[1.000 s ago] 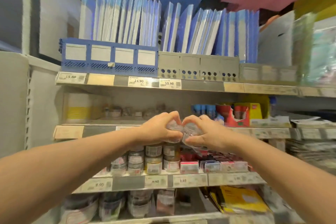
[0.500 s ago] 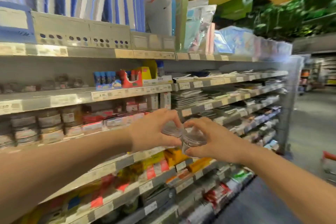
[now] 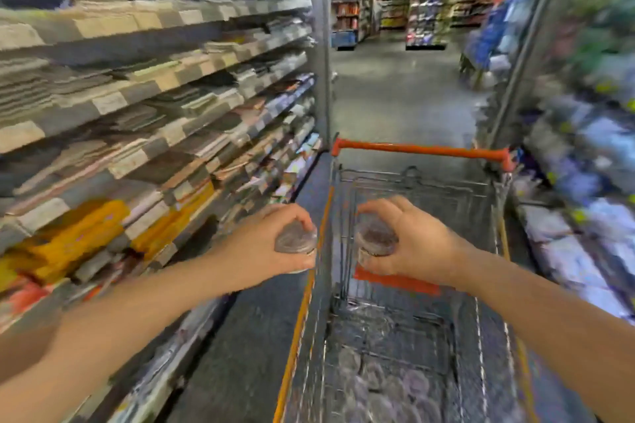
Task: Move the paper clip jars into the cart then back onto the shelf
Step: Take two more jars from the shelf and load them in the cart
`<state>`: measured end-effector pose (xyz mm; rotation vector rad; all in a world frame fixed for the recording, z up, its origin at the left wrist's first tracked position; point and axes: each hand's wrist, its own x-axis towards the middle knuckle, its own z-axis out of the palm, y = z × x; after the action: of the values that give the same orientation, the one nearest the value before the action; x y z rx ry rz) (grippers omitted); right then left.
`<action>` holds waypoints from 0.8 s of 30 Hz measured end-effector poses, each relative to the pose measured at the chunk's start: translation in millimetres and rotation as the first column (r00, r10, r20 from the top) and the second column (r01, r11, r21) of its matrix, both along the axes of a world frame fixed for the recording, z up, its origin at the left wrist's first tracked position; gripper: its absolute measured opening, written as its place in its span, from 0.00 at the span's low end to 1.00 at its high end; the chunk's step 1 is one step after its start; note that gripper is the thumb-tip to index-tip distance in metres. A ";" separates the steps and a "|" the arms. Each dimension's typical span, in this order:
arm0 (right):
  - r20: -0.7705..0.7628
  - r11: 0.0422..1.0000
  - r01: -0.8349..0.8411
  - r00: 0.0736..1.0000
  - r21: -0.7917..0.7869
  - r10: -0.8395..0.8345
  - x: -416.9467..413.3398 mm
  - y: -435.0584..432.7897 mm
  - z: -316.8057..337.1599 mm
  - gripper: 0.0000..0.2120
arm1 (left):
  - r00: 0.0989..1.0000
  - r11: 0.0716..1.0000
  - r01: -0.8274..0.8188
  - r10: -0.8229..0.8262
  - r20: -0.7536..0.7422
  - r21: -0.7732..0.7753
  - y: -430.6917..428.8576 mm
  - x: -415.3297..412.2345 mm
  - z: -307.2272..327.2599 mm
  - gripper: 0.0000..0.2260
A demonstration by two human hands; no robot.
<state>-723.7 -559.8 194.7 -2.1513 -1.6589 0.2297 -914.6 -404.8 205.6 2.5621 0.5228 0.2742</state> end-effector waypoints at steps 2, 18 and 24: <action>-0.043 0.996 0.075 0.996 -0.053 -0.077 27.8 -15.7 -24.2 0.34 | 0.996 0.997 0.067 -0.068 -0.058 -0.031 -2.8 35.7 -19.0 0.16; -0.119 0.772 0.538 0.790 -0.339 -0.602 46.4 -83.6 -202.7 0.35 | 0.853 0.937 0.350 -0.323 -0.410 -0.011 -43.5 168.2 -207.8 0.29; -0.092 0.598 0.631 0.646 -0.495 -0.758 16.2 -89.1 -288.1 0.31 | 0.808 0.963 0.267 -0.238 -0.539 -0.024 -54.8 151.5 -304.2 0.27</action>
<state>-707.5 -648.9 -93.4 -2.7415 -0.4993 0.6762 -763.1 -459.5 -98.6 2.7091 0.3566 -0.5561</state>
